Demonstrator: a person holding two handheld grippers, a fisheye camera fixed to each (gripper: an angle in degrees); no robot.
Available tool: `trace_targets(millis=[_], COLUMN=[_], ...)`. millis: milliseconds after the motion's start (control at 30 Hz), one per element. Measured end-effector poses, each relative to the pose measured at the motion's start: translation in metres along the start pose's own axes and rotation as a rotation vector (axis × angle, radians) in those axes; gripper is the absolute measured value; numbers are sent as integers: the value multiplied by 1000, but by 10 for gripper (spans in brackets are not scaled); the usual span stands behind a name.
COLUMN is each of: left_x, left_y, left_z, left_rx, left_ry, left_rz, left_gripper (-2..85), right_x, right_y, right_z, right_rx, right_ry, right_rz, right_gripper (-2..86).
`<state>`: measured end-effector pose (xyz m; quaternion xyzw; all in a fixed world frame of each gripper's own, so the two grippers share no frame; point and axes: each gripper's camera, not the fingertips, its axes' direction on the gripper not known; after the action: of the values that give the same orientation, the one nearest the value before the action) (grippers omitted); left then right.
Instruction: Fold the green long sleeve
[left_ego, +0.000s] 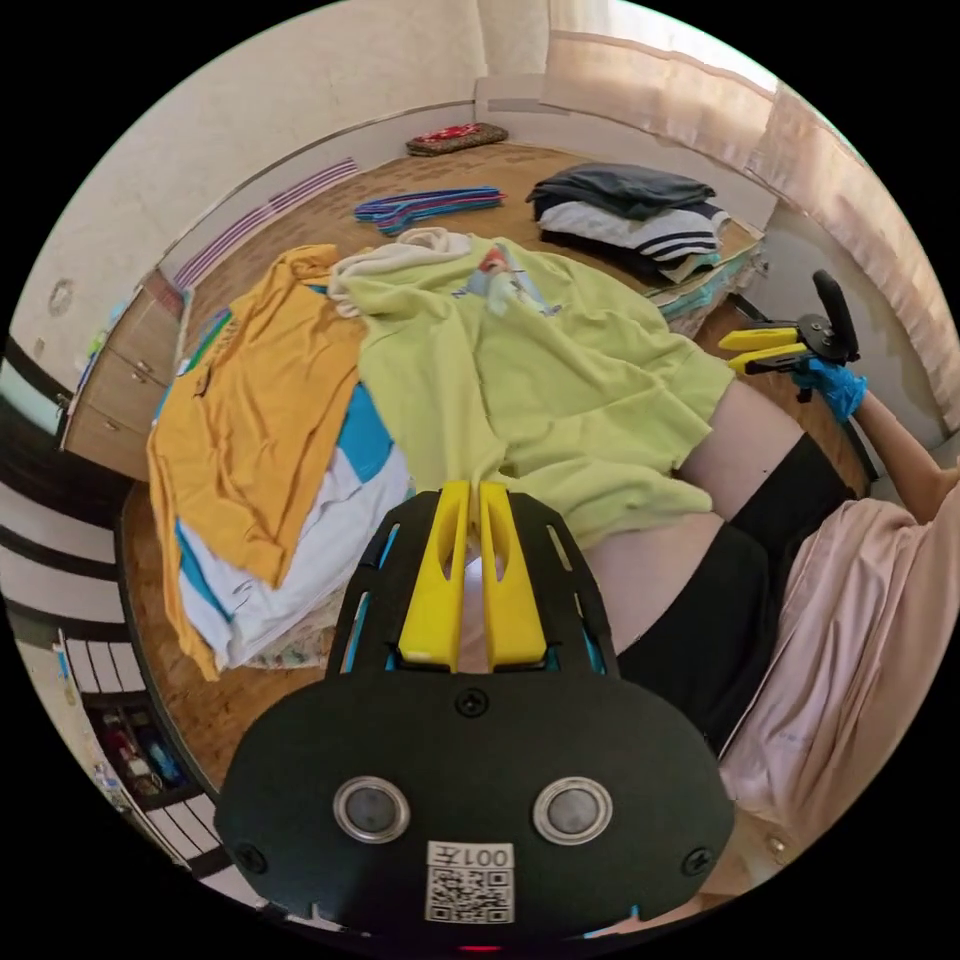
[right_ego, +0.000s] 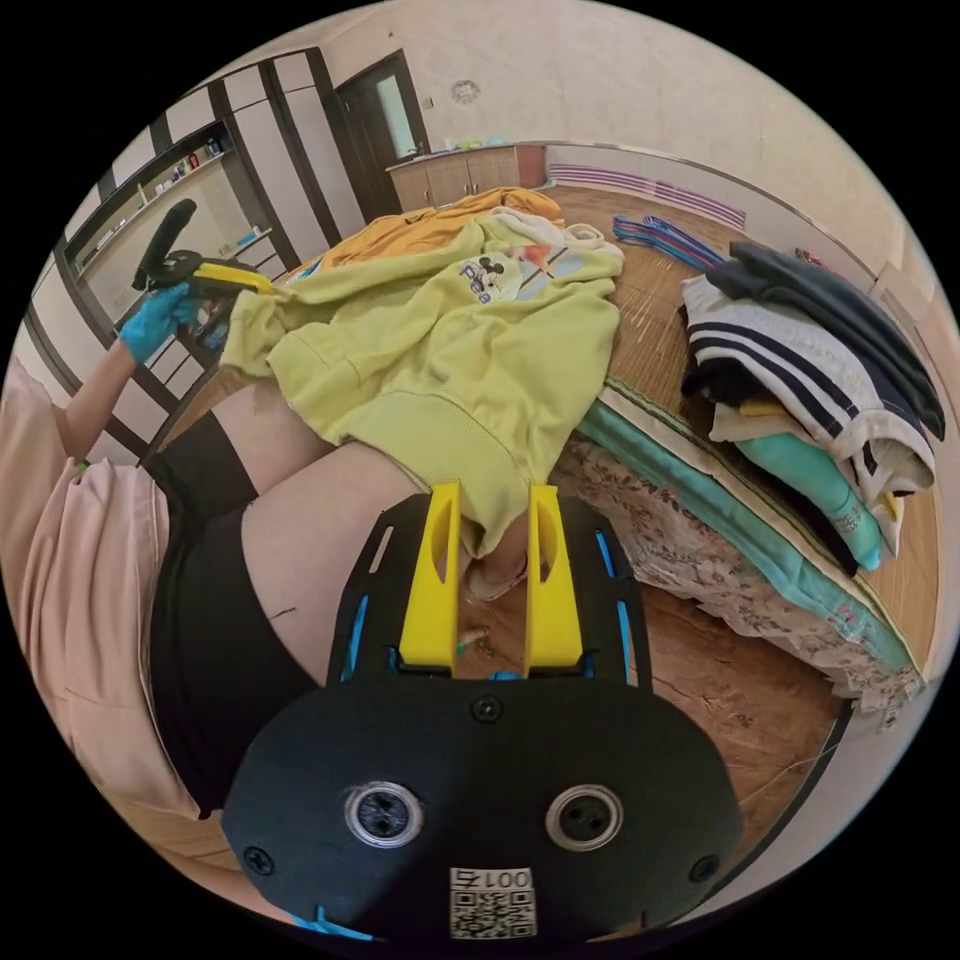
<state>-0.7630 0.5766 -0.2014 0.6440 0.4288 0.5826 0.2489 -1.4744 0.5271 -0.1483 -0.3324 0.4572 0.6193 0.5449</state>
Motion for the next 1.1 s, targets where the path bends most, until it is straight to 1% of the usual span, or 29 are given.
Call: trace_targets(millis=[133,333,467,633,700,900,967,1000,1100], left_x=[-39,-82,-98,-120,-131,-151,-153,-154,-150], left_y=[31,55,55,29,18,6,10,13,20], left_z=[-12,-24,-28,-37,-34,8,11,11,9], left_rx=[-7,11,19,36,28,-13,12,38,86], left_ry=[-87,-236,-305,-498,-490,-343,-308,-261,-176], left_rz=[-127,-260,-288,-299,-317,-348,-389,-402,-404], left_gripper=[-13,-13,-13,-13,-12,-9,-9,-10,-9], right_x=[1,2,0,-6,-8,-8,-8,-7,-6], right_y=[13,27,35,43,45,58,62,64,68], right_z=[2,2,1,0,-1,-3,-5,-5,-7], right_rx=[11,-5,-12,-28,-32,-16,-20,-27,-46], right_ry=[-11,-6,-5,0,8,35,31,33,33], right_rz=[25,39,41,36,31,72,81,82,77], right_gripper=[92,92,91,88,90,108,111,112,115])
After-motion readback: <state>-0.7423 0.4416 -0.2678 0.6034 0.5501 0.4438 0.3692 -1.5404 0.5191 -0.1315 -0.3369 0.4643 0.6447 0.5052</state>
